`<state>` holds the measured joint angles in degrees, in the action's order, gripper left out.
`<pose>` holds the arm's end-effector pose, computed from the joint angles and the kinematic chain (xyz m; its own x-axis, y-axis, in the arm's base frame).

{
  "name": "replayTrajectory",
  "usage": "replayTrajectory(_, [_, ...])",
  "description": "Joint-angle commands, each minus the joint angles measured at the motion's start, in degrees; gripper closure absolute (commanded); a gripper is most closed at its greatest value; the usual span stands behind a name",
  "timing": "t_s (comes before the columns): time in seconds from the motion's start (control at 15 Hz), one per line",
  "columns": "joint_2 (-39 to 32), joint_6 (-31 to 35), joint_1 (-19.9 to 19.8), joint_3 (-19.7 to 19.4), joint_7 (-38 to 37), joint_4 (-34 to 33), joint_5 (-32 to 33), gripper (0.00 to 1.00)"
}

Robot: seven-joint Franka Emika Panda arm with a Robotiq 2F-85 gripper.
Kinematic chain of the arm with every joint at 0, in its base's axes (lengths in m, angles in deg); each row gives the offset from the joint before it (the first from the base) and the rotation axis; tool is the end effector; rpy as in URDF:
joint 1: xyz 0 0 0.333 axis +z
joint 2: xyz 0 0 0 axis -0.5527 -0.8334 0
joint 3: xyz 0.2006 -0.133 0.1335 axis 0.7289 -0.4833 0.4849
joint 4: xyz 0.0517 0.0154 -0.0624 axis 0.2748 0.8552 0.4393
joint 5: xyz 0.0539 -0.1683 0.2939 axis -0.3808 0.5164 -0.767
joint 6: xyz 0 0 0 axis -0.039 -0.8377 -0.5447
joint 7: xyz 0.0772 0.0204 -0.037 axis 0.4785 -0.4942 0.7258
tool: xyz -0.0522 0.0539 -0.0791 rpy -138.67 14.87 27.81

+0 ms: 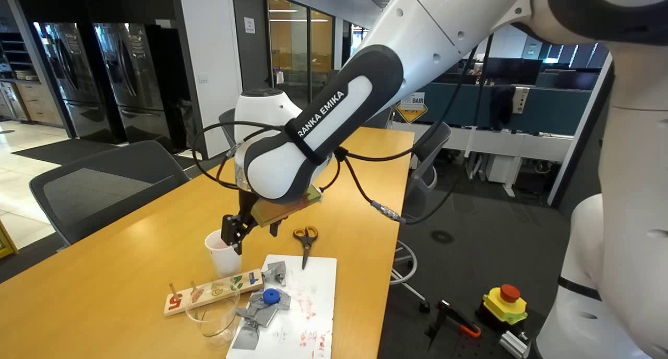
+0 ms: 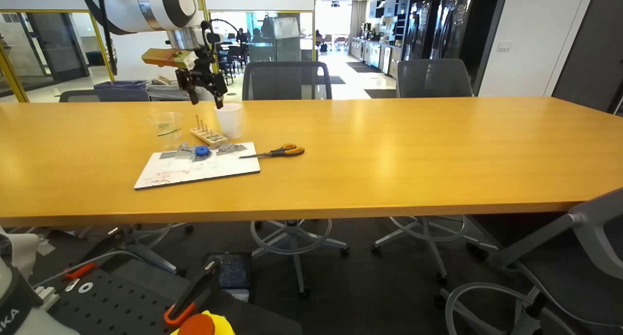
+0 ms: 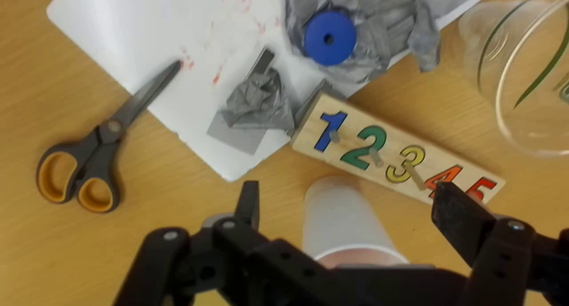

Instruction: Put the orange rings in the white cup, place the blue ring in the clear cup

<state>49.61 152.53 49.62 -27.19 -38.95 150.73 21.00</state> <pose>0.5017 0.1741 0.3120 0.9826 0.0078 0.1854 0.0098 -0.9999 -0.0100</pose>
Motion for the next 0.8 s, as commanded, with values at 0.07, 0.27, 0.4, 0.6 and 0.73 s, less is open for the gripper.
replayTrajectory(0.07, [4.3,-1.6,-4.3,5.7,13.2,5.8,-13.8,0.0])
replayTrajectory(0.27, [3.3,-3.2,-5.5,7.0,18.1,6.2,-20.4,0.0])
replayTrajectory(0.4, [2.4,-4.8,-5.9,7.0,18.4,5.9,-22.8,0.0])
replayTrajectory(0.6, [1.0,-5.7,-6.3,6.5,16.2,5.3,-24.1,0.0])
replayTrajectory(0.73, [-0.2,-5.3,-6.6,6.4,15.4,4.8,-25.1,0.0])
